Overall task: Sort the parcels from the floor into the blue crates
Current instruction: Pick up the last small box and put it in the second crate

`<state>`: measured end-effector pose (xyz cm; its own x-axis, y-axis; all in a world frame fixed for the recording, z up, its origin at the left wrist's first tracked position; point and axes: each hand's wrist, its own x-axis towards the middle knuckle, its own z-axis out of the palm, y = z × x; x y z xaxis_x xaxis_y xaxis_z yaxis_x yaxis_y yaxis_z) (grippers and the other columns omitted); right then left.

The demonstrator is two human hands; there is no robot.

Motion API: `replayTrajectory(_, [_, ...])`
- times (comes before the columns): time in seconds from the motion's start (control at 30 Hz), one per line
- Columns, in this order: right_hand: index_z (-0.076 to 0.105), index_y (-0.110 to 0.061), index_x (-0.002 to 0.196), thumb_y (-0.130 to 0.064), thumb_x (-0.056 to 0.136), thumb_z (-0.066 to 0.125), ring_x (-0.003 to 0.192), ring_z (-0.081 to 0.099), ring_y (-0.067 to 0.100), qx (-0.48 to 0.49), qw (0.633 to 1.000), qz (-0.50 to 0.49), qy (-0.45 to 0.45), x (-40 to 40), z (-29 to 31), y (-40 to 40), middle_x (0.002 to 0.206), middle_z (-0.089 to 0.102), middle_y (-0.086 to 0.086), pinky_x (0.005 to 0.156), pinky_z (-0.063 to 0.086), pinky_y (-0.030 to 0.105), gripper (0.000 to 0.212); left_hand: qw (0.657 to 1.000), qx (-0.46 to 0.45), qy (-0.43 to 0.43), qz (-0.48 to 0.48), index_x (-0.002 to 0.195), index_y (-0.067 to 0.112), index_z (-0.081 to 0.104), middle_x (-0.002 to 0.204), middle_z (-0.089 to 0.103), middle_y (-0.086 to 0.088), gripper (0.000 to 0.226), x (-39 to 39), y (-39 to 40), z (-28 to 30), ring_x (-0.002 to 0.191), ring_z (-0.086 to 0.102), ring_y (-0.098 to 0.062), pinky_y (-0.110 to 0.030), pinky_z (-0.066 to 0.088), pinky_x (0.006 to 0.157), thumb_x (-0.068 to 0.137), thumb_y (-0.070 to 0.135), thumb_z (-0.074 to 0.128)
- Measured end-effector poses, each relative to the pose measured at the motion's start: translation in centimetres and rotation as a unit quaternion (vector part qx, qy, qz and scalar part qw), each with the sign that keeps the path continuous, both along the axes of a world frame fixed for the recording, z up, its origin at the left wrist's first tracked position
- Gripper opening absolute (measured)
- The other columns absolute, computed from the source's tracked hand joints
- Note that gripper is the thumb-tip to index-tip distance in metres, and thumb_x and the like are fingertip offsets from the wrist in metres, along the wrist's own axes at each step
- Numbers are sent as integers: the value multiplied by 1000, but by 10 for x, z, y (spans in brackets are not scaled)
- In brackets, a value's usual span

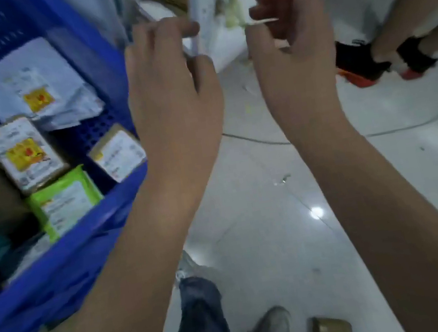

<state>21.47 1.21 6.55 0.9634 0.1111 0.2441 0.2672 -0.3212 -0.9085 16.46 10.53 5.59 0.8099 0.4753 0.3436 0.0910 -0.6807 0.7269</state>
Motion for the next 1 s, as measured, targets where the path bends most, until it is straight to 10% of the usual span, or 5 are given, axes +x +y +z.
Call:
replayTrajectory(0.2, [49,-8,118,-20,88,57,84,54,18,-206,907,-131,344,-62,-64,-233,106,55,6,74,46,27,33,945,29,216,-245,113,14,58,119,49,-7,24,-32,-180,-54,114,44,-22,-30,38,86,91,16,47])
replayTrajectory(0.6, [51,2,102,-11,92,52,66,57,19,77,620,-425,655,-392,-174,-490,77,55,10,63,49,29,16,601,300,532,-516,122,4,48,125,48,-16,34,-154,-379,-188,117,44,-31,-34,41,91,96,24,38])
replayTrajectory(1.0, [44,-7,82,-7,89,51,63,44,21,200,513,-453,701,-524,-282,-483,78,47,14,55,36,25,11,524,315,592,-525,125,2,45,130,50,-17,38,-244,-471,-292,117,50,-31,-33,40,94,95,26,40])
